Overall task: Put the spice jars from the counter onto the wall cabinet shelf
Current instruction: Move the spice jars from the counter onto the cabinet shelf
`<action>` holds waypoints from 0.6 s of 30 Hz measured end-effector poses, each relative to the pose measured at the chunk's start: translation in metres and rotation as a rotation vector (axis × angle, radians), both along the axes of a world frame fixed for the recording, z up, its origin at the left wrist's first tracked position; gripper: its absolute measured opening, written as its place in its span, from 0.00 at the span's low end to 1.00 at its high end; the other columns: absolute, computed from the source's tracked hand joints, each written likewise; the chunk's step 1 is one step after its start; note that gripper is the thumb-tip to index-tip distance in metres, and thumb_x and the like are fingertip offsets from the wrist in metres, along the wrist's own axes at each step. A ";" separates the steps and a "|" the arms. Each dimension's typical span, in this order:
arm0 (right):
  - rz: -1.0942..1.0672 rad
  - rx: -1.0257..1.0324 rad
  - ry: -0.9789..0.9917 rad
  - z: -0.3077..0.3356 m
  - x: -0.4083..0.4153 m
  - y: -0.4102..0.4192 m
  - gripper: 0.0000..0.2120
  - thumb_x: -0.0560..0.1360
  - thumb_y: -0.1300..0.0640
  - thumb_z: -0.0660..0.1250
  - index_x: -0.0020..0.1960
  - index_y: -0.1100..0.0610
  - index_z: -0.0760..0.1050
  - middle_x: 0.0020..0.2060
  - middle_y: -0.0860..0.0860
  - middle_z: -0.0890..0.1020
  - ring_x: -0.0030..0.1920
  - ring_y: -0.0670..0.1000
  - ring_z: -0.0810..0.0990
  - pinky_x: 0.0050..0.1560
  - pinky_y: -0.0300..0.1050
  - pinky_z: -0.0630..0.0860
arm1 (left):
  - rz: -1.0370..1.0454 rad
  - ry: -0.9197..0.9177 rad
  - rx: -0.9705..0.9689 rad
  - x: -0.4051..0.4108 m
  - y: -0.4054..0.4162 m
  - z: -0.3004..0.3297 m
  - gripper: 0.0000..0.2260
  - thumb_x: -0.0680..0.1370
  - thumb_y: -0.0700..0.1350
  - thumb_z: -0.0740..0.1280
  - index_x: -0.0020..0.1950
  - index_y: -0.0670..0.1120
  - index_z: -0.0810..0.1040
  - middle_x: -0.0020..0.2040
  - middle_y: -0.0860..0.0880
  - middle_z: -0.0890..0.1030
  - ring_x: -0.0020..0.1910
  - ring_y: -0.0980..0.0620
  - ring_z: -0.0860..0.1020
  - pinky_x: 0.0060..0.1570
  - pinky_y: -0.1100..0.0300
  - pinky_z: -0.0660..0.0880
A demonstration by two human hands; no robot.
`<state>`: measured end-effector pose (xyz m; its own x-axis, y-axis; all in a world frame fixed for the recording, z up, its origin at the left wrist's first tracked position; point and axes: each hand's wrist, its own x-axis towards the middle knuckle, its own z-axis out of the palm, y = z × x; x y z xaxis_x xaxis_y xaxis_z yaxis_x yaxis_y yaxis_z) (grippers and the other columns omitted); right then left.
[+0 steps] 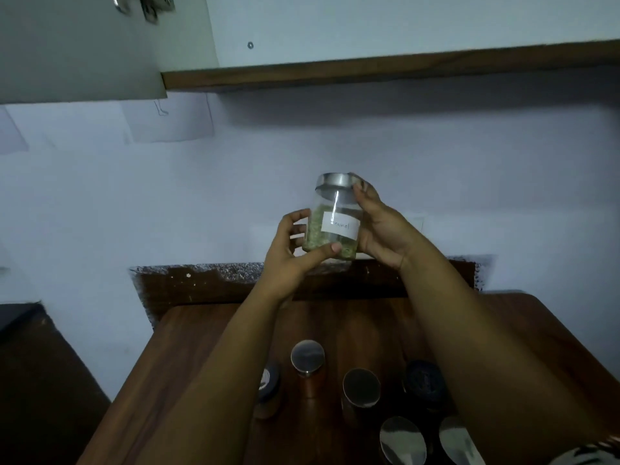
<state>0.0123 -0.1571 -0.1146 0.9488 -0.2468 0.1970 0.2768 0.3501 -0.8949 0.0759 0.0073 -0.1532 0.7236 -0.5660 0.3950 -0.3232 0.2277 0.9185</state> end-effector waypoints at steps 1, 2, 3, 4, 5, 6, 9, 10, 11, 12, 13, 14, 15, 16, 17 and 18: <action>-0.009 -0.072 -0.018 0.017 -0.002 0.005 0.23 0.78 0.45 0.61 0.72 0.45 0.63 0.67 0.55 0.74 0.65 0.59 0.75 0.60 0.66 0.73 | 0.010 -0.022 -0.033 0.001 0.003 0.013 0.33 0.62 0.52 0.79 0.65 0.54 0.72 0.61 0.48 0.77 0.59 0.47 0.78 0.56 0.47 0.79; -0.022 -0.141 -0.038 0.033 -0.004 0.011 0.23 0.78 0.43 0.61 0.72 0.43 0.63 0.67 0.54 0.73 0.64 0.59 0.76 0.58 0.67 0.74 | 0.023 -0.050 -0.066 0.002 0.005 0.025 0.32 0.63 0.52 0.78 0.65 0.55 0.73 0.61 0.47 0.77 0.60 0.45 0.78 0.58 0.46 0.78; -0.045 -0.197 -0.064 0.049 -0.005 0.017 0.25 0.76 0.42 0.63 0.71 0.42 0.62 0.67 0.53 0.73 0.64 0.58 0.76 0.57 0.67 0.74 | 0.040 -0.087 -0.097 0.002 0.008 0.039 0.31 0.64 0.51 0.78 0.65 0.55 0.73 0.62 0.48 0.77 0.60 0.45 0.77 0.59 0.46 0.77; -0.081 -0.240 -0.108 0.064 -0.006 0.023 0.28 0.73 0.39 0.64 0.71 0.42 0.62 0.66 0.52 0.73 0.63 0.58 0.76 0.57 0.67 0.75 | 0.061 -0.135 -0.126 0.002 0.010 0.053 0.30 0.65 0.50 0.78 0.66 0.55 0.74 0.62 0.48 0.77 0.61 0.45 0.77 0.59 0.48 0.77; -0.122 -0.265 -0.172 0.078 -0.007 0.030 0.31 0.71 0.37 0.64 0.71 0.42 0.61 0.66 0.51 0.74 0.63 0.57 0.77 0.56 0.67 0.76 | 0.082 -0.188 -0.156 0.000 0.012 0.069 0.30 0.67 0.48 0.77 0.67 0.55 0.73 0.63 0.48 0.76 0.61 0.46 0.76 0.57 0.53 0.78; -0.157 -0.273 -0.249 0.093 -0.006 0.036 0.32 0.71 0.36 0.65 0.71 0.42 0.60 0.67 0.50 0.74 0.63 0.56 0.77 0.55 0.66 0.77 | 0.095 -0.238 -0.191 -0.001 0.013 0.085 0.30 0.70 0.45 0.77 0.69 0.53 0.72 0.64 0.47 0.76 0.62 0.47 0.76 0.54 0.58 0.78; -0.214 -0.260 -0.441 0.142 -0.002 0.047 0.28 0.75 0.41 0.63 0.73 0.43 0.58 0.69 0.50 0.71 0.64 0.55 0.77 0.54 0.61 0.79 | 0.114 -0.349 -0.298 -0.005 0.015 0.134 0.28 0.73 0.37 0.73 0.72 0.47 0.69 0.66 0.46 0.75 0.62 0.51 0.76 0.52 0.64 0.77; -0.238 -0.294 -0.475 0.159 0.000 0.049 0.27 0.77 0.42 0.62 0.73 0.43 0.58 0.68 0.50 0.71 0.63 0.54 0.77 0.55 0.60 0.79 | 0.125 -0.377 -0.326 -0.005 0.016 0.149 0.28 0.74 0.36 0.73 0.71 0.48 0.69 0.64 0.48 0.75 0.61 0.52 0.76 0.53 0.63 0.77; -0.270 -0.347 -0.497 0.175 0.001 0.051 0.25 0.78 0.43 0.62 0.72 0.42 0.58 0.65 0.49 0.73 0.62 0.52 0.77 0.55 0.58 0.79 | 0.139 -0.406 -0.342 -0.004 0.016 0.163 0.28 0.74 0.36 0.73 0.71 0.48 0.69 0.63 0.50 0.76 0.61 0.54 0.77 0.55 0.62 0.77; -0.314 -0.403 -0.511 0.190 0.005 0.053 0.25 0.78 0.44 0.62 0.72 0.41 0.58 0.62 0.46 0.74 0.59 0.48 0.79 0.56 0.55 0.79 | 0.157 -0.440 -0.346 -0.002 0.017 0.176 0.28 0.74 0.36 0.73 0.71 0.49 0.69 0.61 0.52 0.76 0.60 0.55 0.77 0.55 0.63 0.77; -0.359 -0.451 -0.525 0.203 0.009 0.054 0.25 0.78 0.44 0.63 0.72 0.40 0.58 0.59 0.44 0.75 0.54 0.44 0.80 0.55 0.51 0.80 | 0.174 -0.471 -0.346 0.001 0.017 0.189 0.28 0.74 0.36 0.73 0.71 0.49 0.69 0.61 0.53 0.76 0.59 0.56 0.78 0.53 0.64 0.77; -0.394 -0.486 -0.541 0.215 0.014 0.055 0.25 0.78 0.44 0.63 0.72 0.41 0.58 0.57 0.44 0.75 0.50 0.42 0.81 0.54 0.48 0.80 | 0.188 -0.489 -0.348 0.005 0.017 0.201 0.28 0.74 0.36 0.73 0.71 0.48 0.68 0.61 0.53 0.76 0.58 0.56 0.77 0.51 0.66 0.77; -0.408 -0.500 -0.553 0.226 0.019 0.055 0.26 0.78 0.44 0.64 0.72 0.41 0.58 0.57 0.45 0.75 0.48 0.41 0.81 0.53 0.46 0.80 | 0.200 -0.495 -0.347 0.009 0.016 0.212 0.29 0.74 0.37 0.73 0.72 0.47 0.68 0.62 0.51 0.76 0.58 0.57 0.77 0.49 0.67 0.77; -0.404 -0.501 -0.552 0.236 0.026 0.054 0.26 0.78 0.45 0.64 0.72 0.42 0.58 0.58 0.46 0.75 0.48 0.42 0.81 0.52 0.46 0.80 | 0.214 -0.496 -0.334 0.014 0.015 0.223 0.29 0.74 0.37 0.73 0.73 0.47 0.67 0.62 0.51 0.75 0.58 0.58 0.77 0.49 0.66 0.77; -0.392 -0.503 -0.540 0.245 0.033 0.052 0.27 0.78 0.45 0.64 0.72 0.43 0.58 0.59 0.47 0.75 0.48 0.43 0.80 0.52 0.47 0.80 | 0.234 -0.503 -0.310 0.022 0.014 0.230 0.30 0.74 0.39 0.73 0.74 0.47 0.66 0.62 0.51 0.75 0.58 0.59 0.77 0.52 0.65 0.77; -0.379 -0.518 -0.516 0.252 0.040 0.050 0.27 0.77 0.45 0.64 0.73 0.43 0.57 0.60 0.48 0.74 0.49 0.44 0.80 0.52 0.47 0.80 | 0.260 -0.518 -0.277 0.030 0.012 0.235 0.30 0.75 0.41 0.73 0.74 0.48 0.66 0.63 0.52 0.75 0.59 0.58 0.76 0.56 0.61 0.77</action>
<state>0.0520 -0.1075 0.1375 0.5781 -0.2905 0.7625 0.7140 -0.2723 -0.6451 0.1063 0.0196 0.0819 0.4996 -0.2246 0.8366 -0.7861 0.2881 0.5468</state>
